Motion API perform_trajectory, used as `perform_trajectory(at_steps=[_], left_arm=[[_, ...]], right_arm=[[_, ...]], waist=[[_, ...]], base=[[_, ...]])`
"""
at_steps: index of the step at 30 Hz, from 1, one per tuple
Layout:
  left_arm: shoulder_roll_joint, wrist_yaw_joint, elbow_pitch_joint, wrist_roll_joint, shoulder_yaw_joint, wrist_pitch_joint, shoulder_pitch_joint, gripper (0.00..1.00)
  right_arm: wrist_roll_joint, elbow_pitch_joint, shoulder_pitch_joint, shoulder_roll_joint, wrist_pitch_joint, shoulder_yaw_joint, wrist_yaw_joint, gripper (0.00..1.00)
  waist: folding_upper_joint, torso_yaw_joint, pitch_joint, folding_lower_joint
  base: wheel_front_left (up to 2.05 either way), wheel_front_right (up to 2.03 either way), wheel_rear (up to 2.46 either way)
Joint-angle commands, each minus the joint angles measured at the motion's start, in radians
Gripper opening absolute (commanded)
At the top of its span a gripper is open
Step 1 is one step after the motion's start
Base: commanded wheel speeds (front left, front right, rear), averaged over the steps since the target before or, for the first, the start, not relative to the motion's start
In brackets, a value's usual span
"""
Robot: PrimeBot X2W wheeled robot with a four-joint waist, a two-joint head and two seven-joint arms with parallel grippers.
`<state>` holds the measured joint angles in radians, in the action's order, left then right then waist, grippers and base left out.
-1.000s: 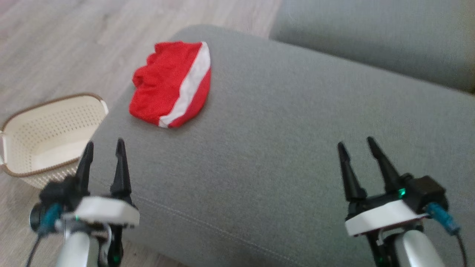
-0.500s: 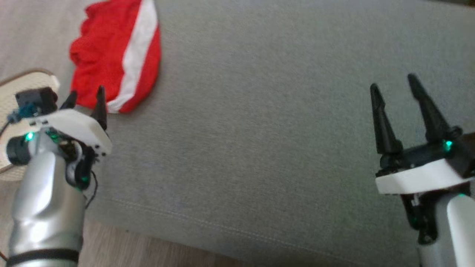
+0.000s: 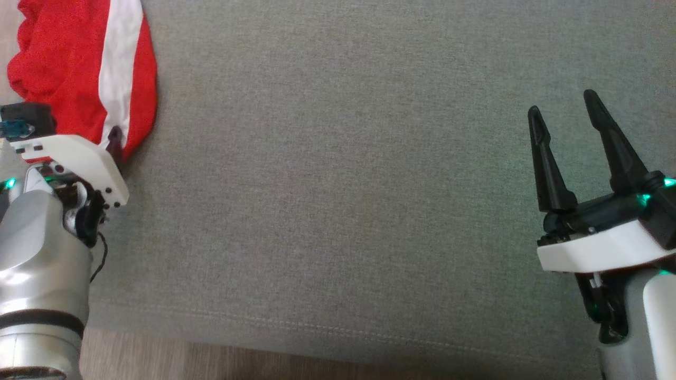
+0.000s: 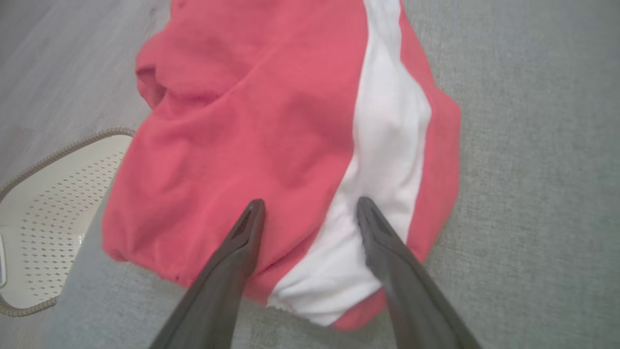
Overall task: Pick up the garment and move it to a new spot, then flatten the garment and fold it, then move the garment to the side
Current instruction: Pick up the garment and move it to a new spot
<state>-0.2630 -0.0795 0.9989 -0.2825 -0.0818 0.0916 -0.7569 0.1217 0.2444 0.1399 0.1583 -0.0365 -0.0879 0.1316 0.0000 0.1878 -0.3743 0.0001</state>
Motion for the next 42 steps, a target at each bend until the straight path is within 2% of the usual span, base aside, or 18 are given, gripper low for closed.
perform_trajectory(at_steps=[1,2,3,4,5,9,14,21,26,33,42], left_arm=[[-0.061,-0.002,-0.009,0.006,0.022,-0.001,-0.042,1.00],[-0.060,-0.004,0.007,0.006,0.018,0.001,-0.048,1.00],[-0.058,-0.007,0.023,0.005,0.014,0.004,-0.052,0.80],[-0.055,-0.011,0.037,0.004,0.009,0.006,-0.056,0.22],[-0.051,-0.016,0.050,0.003,0.004,0.006,-0.059,0.00],[-0.050,-0.030,0.083,-0.002,-0.011,-0.024,-0.061,0.00],[-0.065,-0.022,0.088,0.007,-0.020,-0.124,-0.057,0.00],[-0.080,-0.013,0.035,0.019,-0.033,-0.260,-0.047,0.00],[-0.077,-0.020,-0.048,0.035,-0.063,-0.295,-0.048,0.00],[-0.056,-0.029,-0.192,0.048,-0.113,-0.266,-0.026,0.00],[0.019,-0.039,-0.469,0.011,-0.183,-0.120,0.020,0.00]], right_arm=[[0.001,0.042,0.029,0.007,0.005,-0.024,-0.001,1.00],[0.001,0.042,0.030,0.007,0.005,-0.024,-0.001,1.00],[0.000,0.042,0.030,0.006,0.006,-0.024,-0.001,1.00],[0.000,0.040,0.031,0.005,0.008,-0.024,-0.001,1.00],[-0.001,0.037,0.030,0.004,0.009,-0.024,-0.001,1.00],[0.000,0.017,0.028,-0.005,0.019,-0.030,-0.001,1.00],[0.006,-0.016,0.022,-0.022,0.040,-0.038,-0.001,1.00],[0.018,-0.067,-0.006,-0.058,0.072,-0.034,-0.001,1.00],[0.022,-0.088,-0.020,-0.079,0.091,-0.030,-0.001,1.00],[0.026,-0.109,-0.031,-0.094,0.107,-0.026,-0.001,1.00],[0.039,-0.135,-0.023,-0.106,0.135,-0.014,-0.001,1.00]], waist=[[0.0000,-0.003,-0.003,-0.0001],[0.0000,-0.005,-0.004,-0.0001],[0.0000,-0.005,-0.004,-0.0001],[0.0000,-0.005,-0.003,-0.0001],[0.0000,-0.006,0.002,-0.0001],[0.0000,-0.008,0.034,-0.0001],[0.0000,-0.015,0.107,-0.0001],[0.0000,-0.031,0.221,-0.0001],[0.0000,-0.044,0.271,-0.0001],[0.0000,-0.067,0.317,-0.0001],[0.0000,-0.147,0.363,-0.0001]], base=[[0.00,0.00,0.00],[0.00,0.00,0.00],[0.00,0.00,0.00],[0.00,0.00,0.00],[0.00,0.00,0.00],[0.00,0.00,0.00],[0.00,0.00,0.00],[0.00,0.00,0.00],[0.00,0.00,0.00],[0.00,0.00,0.00],[0.00,0.00,0.00]])
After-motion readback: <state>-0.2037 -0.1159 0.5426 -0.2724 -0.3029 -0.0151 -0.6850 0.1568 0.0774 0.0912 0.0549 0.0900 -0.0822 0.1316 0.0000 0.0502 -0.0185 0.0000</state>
